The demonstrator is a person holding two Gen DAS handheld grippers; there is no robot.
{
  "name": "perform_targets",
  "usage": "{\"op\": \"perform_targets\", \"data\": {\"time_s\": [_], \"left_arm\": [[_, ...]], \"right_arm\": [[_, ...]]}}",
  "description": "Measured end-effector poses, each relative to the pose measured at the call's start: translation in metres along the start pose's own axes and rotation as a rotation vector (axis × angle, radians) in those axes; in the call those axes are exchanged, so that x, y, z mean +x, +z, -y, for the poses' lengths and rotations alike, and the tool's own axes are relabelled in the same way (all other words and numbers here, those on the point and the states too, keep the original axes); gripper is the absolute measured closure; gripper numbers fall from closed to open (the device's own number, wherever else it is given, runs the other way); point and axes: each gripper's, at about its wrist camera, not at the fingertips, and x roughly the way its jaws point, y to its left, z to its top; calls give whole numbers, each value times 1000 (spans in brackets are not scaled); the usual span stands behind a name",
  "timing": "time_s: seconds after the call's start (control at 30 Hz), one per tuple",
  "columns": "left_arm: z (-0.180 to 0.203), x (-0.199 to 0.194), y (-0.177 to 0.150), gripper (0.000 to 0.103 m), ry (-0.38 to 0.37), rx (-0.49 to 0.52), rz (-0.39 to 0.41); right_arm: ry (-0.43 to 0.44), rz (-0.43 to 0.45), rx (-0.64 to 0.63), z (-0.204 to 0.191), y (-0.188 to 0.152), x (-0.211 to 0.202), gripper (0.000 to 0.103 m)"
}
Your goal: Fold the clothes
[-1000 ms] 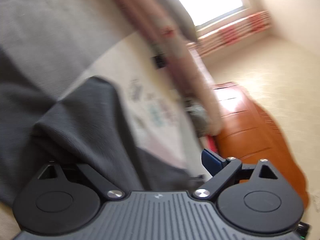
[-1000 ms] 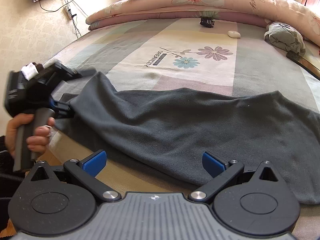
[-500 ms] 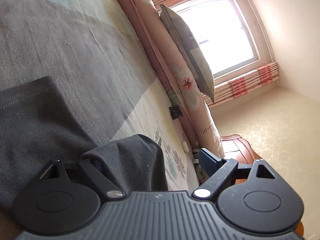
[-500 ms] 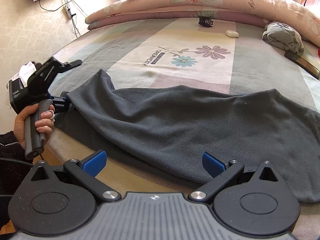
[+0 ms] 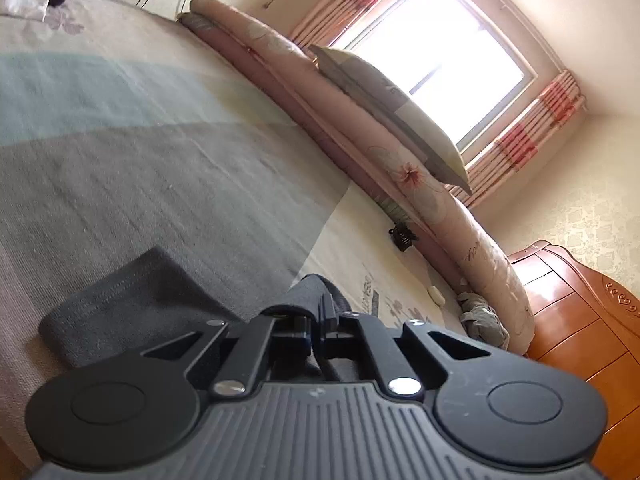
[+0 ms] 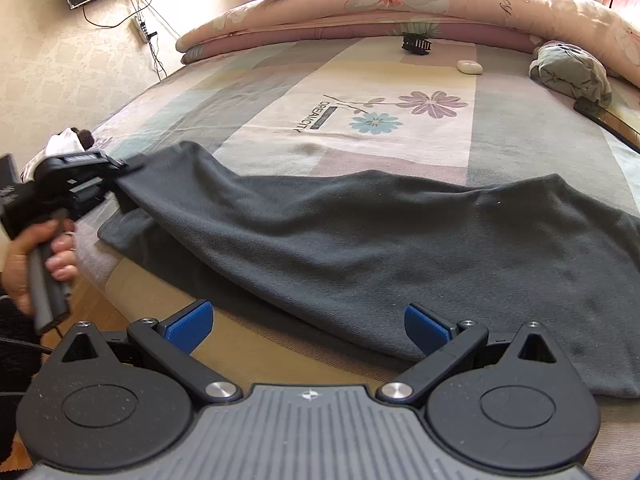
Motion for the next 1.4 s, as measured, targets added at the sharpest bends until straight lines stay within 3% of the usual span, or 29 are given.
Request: {"op": "perform_targets", "data": {"time_s": [0.17, 0.27, 0.37, 0.47, 0.5, 0.63, 0.77, 0.87, 0.9, 1.0, 1.27, 1.4], "left_arm": [[14, -35, -1, 101, 50, 120, 65], [-4, -26, -7, 97, 21, 18, 2], [-27, -11, -13, 80, 7, -96, -45], [-46, 2, -16, 74, 16, -160, -65], [-51, 6, -15, 67, 7, -180, -70], [-72, 17, -14, 63, -22, -273, -65], [-77, 23, -10, 64, -36, -313, -68], [-79, 22, -9, 76, -25, -353, -76], [-79, 19, -9, 88, -14, -352, -71], [-72, 6, -6, 101, 33, -299, -35], [-31, -40, 26, 103, 26, -102, 76], [-32, -46, 30, 103, 15, -83, 70]], "right_arm": [[10, -5, -10, -4, -3, 0, 0], [13, -8, -18, -7, -4, 0, 0], [5, 3, -19, -6, -4, -5, 0], [-6, 11, -4, -2, -3, -8, 0], [-9, 12, 2, -1, -3, -9, 0], [-21, 7, 10, 1, -2, -7, 0], [-25, -1, 3, 0, -2, -5, 0], [-31, 1, 1, 0, -2, -6, 0], [-32, 0, 4, 0, -3, -6, 0], [-40, -5, 11, 1, -3, -5, 0], [-32, -12, -19, -6, -1, 0, 0], [-33, 19, -117, -17, 2, 4, 0]]}}
